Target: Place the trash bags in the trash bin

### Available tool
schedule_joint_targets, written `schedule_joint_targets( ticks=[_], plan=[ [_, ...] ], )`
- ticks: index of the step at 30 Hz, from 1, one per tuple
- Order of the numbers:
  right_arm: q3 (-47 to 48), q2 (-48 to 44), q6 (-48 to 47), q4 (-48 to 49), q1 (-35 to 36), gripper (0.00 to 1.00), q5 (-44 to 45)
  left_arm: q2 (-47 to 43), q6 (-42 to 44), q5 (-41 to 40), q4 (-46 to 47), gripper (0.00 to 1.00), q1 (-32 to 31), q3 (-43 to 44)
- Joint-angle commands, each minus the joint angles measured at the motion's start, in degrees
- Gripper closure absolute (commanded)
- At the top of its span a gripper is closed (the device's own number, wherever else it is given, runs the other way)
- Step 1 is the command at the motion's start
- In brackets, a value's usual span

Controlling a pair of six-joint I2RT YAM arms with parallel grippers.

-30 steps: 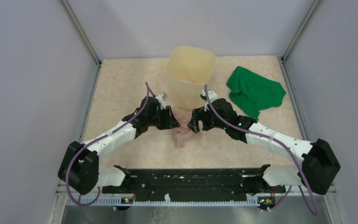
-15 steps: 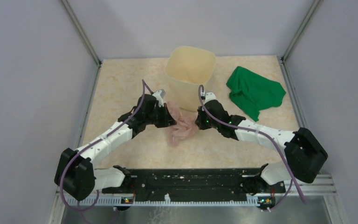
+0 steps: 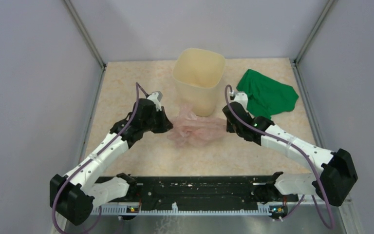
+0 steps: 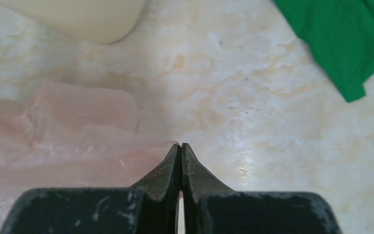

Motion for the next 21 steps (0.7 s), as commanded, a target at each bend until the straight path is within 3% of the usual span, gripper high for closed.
schedule_joint_targets(
  ticks=[1,6,11,12,16,18,21],
  plan=[
    [0.42,-3.12,1.35,-7.7,-5.12,1.0,5.75,-1.11,2.73,-3.54,-4.22,1.0,1.84,1.73],
    [0.49,-5.33,0.17,-8.7,-7.85,1.0,5.85,-0.9,5.18,-0.27,-3.94,1.0,2.74,0.94],
    [4.29,-4.91,-3.98,-8.64,-8.16,1.0,1.56,1.27,8.07,19.63,1.48,1.0,2.78,0.28],
    [5.44,-4.8,-5.06,-8.74,-8.07,0.94,-0.5,2.01,7.39,22.22,1.8,1.0,2.68,0.44],
    [10.21,-5.27,-8.19,-10.43,-3.78,0.42,-1.94,3.69,4.77,25.64,3.86,1.0,2.48,0.08],
    [12.45,-5.37,-8.94,-12.19,-0.32,0.27,-2.21,4.19,2.79,27.04,5.21,1.0,2.39,-0.11],
    [14.99,-5.53,-9.13,-13.53,4.53,0.21,-4.81,5.09,-0.62,28.73,7.45,1.0,2.13,-0.61]
  ],
)
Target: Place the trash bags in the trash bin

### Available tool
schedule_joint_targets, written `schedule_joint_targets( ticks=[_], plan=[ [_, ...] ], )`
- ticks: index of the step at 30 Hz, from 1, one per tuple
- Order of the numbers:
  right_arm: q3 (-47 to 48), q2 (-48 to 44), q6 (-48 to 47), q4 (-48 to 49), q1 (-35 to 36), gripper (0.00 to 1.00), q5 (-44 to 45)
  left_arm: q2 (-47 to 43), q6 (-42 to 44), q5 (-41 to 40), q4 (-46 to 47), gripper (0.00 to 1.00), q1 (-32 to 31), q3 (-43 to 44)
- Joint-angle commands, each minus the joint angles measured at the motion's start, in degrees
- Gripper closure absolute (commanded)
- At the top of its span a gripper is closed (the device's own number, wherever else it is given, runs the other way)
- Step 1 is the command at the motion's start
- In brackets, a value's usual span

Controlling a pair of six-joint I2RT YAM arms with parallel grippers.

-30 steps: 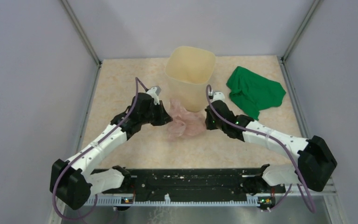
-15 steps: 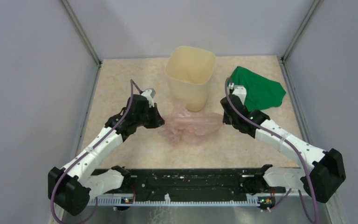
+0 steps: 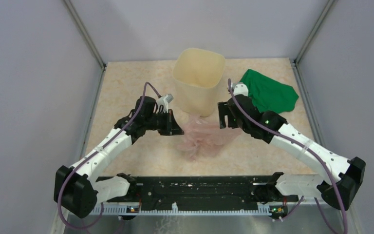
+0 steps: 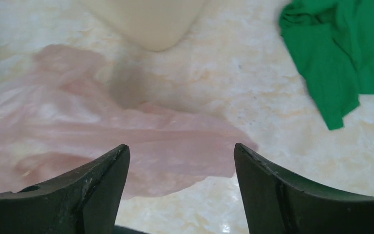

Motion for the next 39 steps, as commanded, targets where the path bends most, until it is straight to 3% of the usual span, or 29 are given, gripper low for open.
schedule_joint_targets(
  ticks=[1,9,21,24,26,28,30,31,34,37,39],
  plan=[
    [5.67,-1.53,-2.0,-2.32,7.14,0.21,-4.62,0.95,-5.36,6.05,6.58,1.0,-0.4,-0.72],
    [1.41,-3.02,5.58,6.72,13.91,0.23,-19.81,1.41,-10.7,5.85,11.46,1.0,-3.44,-2.09],
    [-10.96,-3.16,19.59,14.36,21.28,0.4,-16.19,0.82,-14.73,3.27,16.75,1.0,-7.11,-4.47],
    [-13.08,-4.53,22.36,14.19,21.3,0.54,-11.42,0.24,-15.06,2.46,16.84,1.0,-7.9,-4.99],
    [-12.88,-5.88,23.47,12.65,21.3,0.79,-8.56,-0.33,-15.17,1.99,16.78,0.99,-8.2,-5.93],
    [-10.97,-7.0,24.29,8.76,21.29,0.96,-6.09,-0.97,-15.26,1.77,16.6,0.98,-8.15,-6.69],
    [-8.74,-8.25,24.61,5.06,21.31,1.0,-4.04,-1.58,-15.47,1.79,17.07,0.95,-8.21,-7.58],
    [-7.87,-8.9,24.54,3.6,21.3,1.0,-3.67,-1.89,-15.66,1.95,17.53,0.89,-8.29,-7.99],
    [-4.54,-10.1,24.41,-1.63,21.3,1.0,-2.25,-2.67,-15.68,2.27,17.77,0.5,-8.22,-7.93],
    [0.14,-10.36,23.72,-8.34,21.3,1.0,-0.26,-5.21,-16.34,0.67,16.56,0.26,-8.22,-7.52],
    [4.1,-10.33,23.41,-11.95,21.29,1.0,1.42,-7.97,-17.03,-1.29,15.13,0.18,-8.18,-7.7]
  ],
)
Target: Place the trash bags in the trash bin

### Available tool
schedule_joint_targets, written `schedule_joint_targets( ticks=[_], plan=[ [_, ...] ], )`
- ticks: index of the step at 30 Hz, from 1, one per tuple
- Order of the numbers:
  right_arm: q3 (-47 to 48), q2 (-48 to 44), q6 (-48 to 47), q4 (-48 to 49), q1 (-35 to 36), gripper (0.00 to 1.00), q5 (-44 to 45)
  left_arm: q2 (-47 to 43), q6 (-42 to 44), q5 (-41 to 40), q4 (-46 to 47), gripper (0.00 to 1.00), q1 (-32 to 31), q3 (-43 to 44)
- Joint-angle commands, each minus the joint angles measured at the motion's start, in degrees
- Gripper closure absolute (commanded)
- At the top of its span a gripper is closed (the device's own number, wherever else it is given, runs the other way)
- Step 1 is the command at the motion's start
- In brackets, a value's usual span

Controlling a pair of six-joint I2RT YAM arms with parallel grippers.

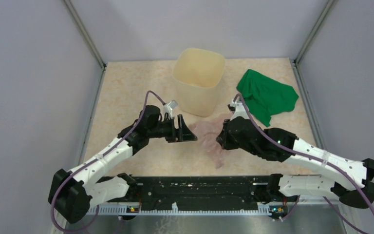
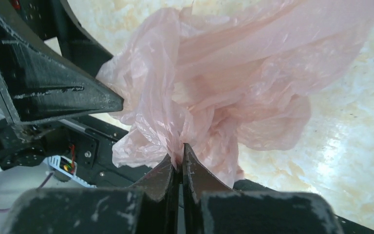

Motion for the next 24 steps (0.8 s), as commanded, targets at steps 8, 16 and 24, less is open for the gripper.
schedule_joint_targets(
  ticks=[8,16,24],
  plan=[
    [19.56,2.27,-0.48,-16.75,0.29,1.0,12.06,-15.15,-12.0,-5.07,2.83,0.2,-0.21,-8.61],
    [33.12,9.64,-7.87,-15.7,0.23,1.0,12.8,-21.18,-10.3,-6.42,-1.96,0.16,-0.18,-12.13],
    [43.71,15.35,-10.71,-21.11,0.23,1.0,15.07,-26.75,-17.43,-10.12,-5.24,0.16,-0.19,-15.33]
  ],
)
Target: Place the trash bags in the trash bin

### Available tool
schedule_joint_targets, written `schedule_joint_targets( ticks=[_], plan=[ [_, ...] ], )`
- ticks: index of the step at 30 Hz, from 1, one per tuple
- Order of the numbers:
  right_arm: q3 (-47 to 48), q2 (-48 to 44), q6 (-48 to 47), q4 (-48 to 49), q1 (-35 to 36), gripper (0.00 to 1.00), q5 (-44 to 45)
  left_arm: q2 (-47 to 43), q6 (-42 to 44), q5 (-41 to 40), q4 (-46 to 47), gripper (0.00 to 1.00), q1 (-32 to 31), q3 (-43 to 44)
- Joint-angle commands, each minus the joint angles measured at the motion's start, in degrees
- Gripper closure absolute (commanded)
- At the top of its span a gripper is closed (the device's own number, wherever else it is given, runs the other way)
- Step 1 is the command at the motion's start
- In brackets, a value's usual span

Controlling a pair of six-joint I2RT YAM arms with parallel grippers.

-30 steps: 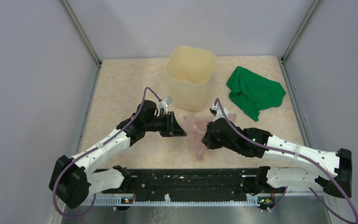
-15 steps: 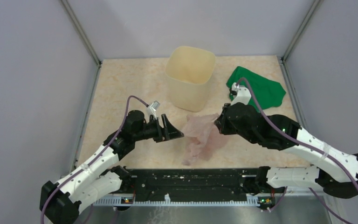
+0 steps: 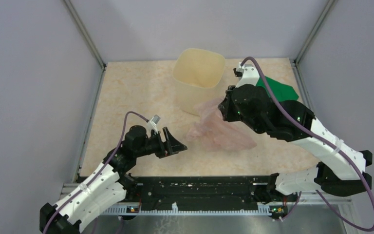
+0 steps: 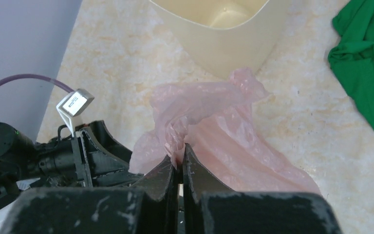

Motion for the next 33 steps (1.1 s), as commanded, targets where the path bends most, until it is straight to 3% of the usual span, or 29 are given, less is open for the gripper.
schedule_joint_targets(
  ticks=[1,10,13,18,23,28,33],
  plan=[
    [2.37,0.81,-2.56,-2.15,0.28,1.0,1.79,-3.89,-6.14,-4.46,-2.27,0.17,-0.22,-1.5],
    [-4.54,-2.58,-0.58,-0.67,0.25,1.0,1.3,-15.87,-31.33,-9.98,7.92,0.19,0.15,-15.24],
    [-10.29,-5.04,2.18,-1.08,0.26,1.0,0.89,-18.56,-35.06,-13.2,9.93,0.18,0.24,-19.02],
    [-25.33,-11.35,10.67,-2.84,0.23,1.0,-0.58,-14.63,-34.21,-14.63,14.38,0.14,0.28,-20.39],
    [-37.43,-15.25,19.65,-8.04,0.23,1.0,-2.24,-2.3,-26.69,-10.6,16.76,0.15,0.14,-14.77],
    [-40.55,-16.73,24.49,-13.02,0.28,1.0,-0.46,11.56,-19.26,-6.46,17.19,0.19,0.04,-7.82],
    [-40.62,-15.33,24.41,-13.03,0.23,1.0,-0.07,18.47,-16.36,-3.3,23.31,0.23,-0.88,-5.75]
  ],
)
